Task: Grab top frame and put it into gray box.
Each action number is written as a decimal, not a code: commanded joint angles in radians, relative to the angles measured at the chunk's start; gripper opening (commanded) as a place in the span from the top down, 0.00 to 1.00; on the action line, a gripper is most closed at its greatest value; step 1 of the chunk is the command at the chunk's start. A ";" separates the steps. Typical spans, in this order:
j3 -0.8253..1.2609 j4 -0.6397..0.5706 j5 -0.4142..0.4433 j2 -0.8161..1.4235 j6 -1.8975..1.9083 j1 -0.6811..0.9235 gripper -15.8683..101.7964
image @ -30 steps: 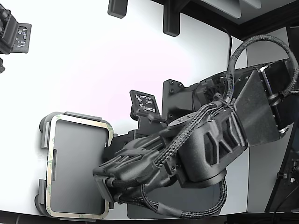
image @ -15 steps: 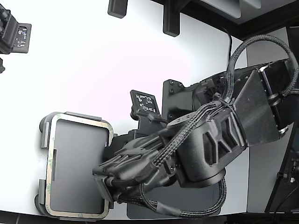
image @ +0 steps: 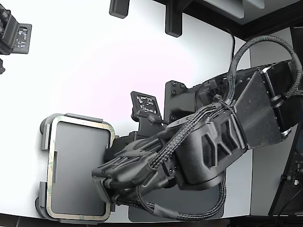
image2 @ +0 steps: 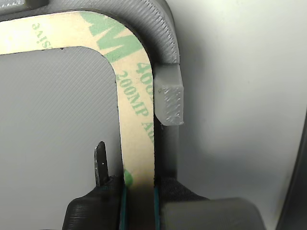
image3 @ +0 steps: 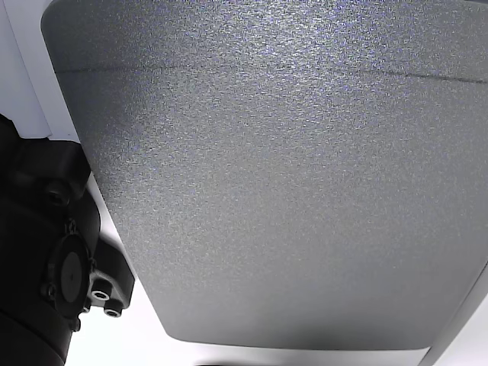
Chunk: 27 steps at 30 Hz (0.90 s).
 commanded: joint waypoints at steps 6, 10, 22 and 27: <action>-0.032 0.011 -0.005 0.012 -0.005 -0.014 0.97; -0.031 0.011 -0.005 0.014 -0.009 -0.014 0.96; -0.072 0.009 0.020 0.017 -0.038 -0.015 0.02; -0.167 0.000 0.114 0.012 -0.097 -0.017 0.02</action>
